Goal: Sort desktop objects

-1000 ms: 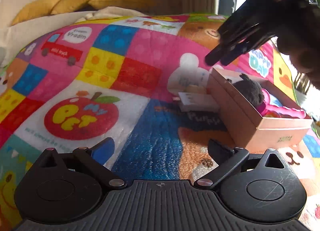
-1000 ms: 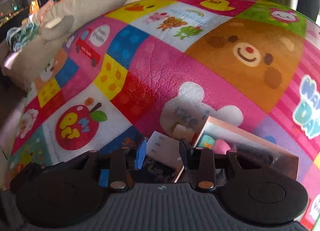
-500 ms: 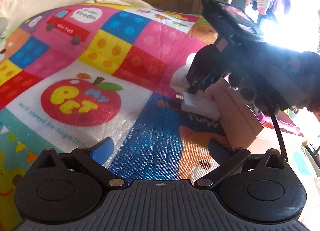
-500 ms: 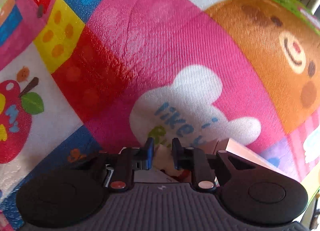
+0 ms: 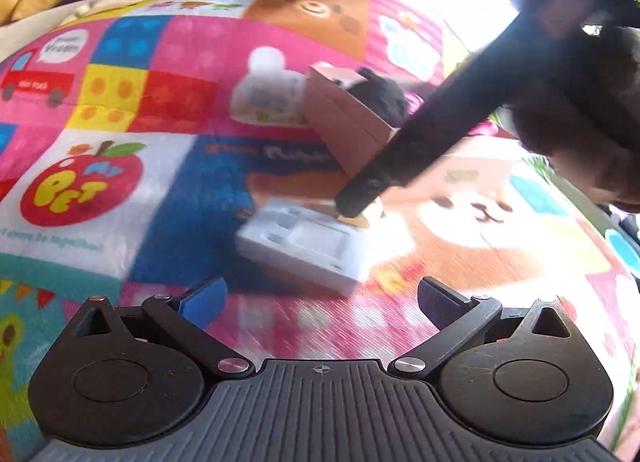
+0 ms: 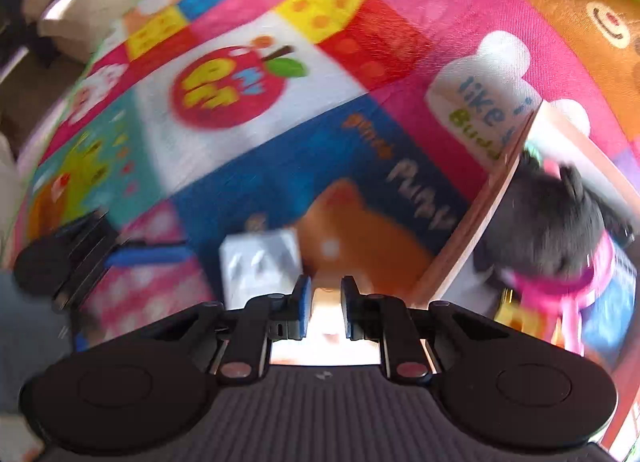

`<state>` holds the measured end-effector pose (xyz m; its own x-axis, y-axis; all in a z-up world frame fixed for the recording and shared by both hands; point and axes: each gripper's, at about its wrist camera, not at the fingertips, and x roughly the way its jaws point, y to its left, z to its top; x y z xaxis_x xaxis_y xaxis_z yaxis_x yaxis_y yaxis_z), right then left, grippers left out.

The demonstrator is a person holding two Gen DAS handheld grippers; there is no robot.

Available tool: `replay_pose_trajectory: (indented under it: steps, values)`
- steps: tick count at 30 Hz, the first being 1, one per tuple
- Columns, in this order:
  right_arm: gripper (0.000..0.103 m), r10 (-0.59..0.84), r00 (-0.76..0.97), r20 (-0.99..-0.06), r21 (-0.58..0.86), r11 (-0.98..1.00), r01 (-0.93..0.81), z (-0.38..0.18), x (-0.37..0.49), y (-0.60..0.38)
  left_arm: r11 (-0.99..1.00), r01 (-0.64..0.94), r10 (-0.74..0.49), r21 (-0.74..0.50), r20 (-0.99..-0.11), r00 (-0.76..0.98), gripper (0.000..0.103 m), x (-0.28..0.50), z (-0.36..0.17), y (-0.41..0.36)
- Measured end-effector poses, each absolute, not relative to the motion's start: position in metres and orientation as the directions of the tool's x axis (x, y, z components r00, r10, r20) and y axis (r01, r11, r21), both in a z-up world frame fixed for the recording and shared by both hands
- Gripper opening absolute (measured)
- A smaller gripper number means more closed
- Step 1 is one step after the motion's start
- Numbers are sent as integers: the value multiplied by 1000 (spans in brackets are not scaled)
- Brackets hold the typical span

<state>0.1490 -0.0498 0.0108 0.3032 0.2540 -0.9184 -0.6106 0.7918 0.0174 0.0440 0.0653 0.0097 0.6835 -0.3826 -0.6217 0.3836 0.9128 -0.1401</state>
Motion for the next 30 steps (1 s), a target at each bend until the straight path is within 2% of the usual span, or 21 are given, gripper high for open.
replay_pose_trajectory:
  steps: [6, 9, 10, 12, 14, 16, 24, 25, 30]
  values:
    - [13, 261, 360, -896, 4, 814, -580, 4, 99, -98, 938, 331, -320, -102, -624, 713, 103, 50, 17, 48]
    - [13, 206, 475, -856, -82, 852, -516, 3, 82, -125, 955, 280, -281, -100, -612, 739, 103, 62, 25, 45]
    - [14, 224, 493, -840, -64, 862, -502, 6, 79, -134, 962, 252, -264, -108, -611, 746, 103, 68, 27, 45]
    - [22, 300, 497, -814, 43, 885, -464, 11, 79, -148, 977, 183, -214, -113, -608, 764, 103, 74, 33, 48]
    - [49, 365, 522, -771, 140, 897, -419, 14, 80, -155, 990, 92, -137, -106, -584, 800, 103, 75, 39, 57]
    - [55, 401, 553, -731, 213, 903, -374, 9, 83, -154, 994, 17, -78, -112, -572, 816, 103, 78, 46, 69]
    - [53, 462, 563, -685, 341, 886, -313, -34, 114, -115, 990, -6, -78, -140, -584, 808, 103, 90, 46, 75]
    - [47, 467, 546, -696, 341, 884, -320, -38, 116, -112, 989, -4, -84, -145, -592, 802, 103, 90, 44, 74]
    - [47, 417, 582, -698, 241, 902, -357, -35, 88, -127, 987, 71, -147, -144, -638, 756, 103, 87, 29, 57]
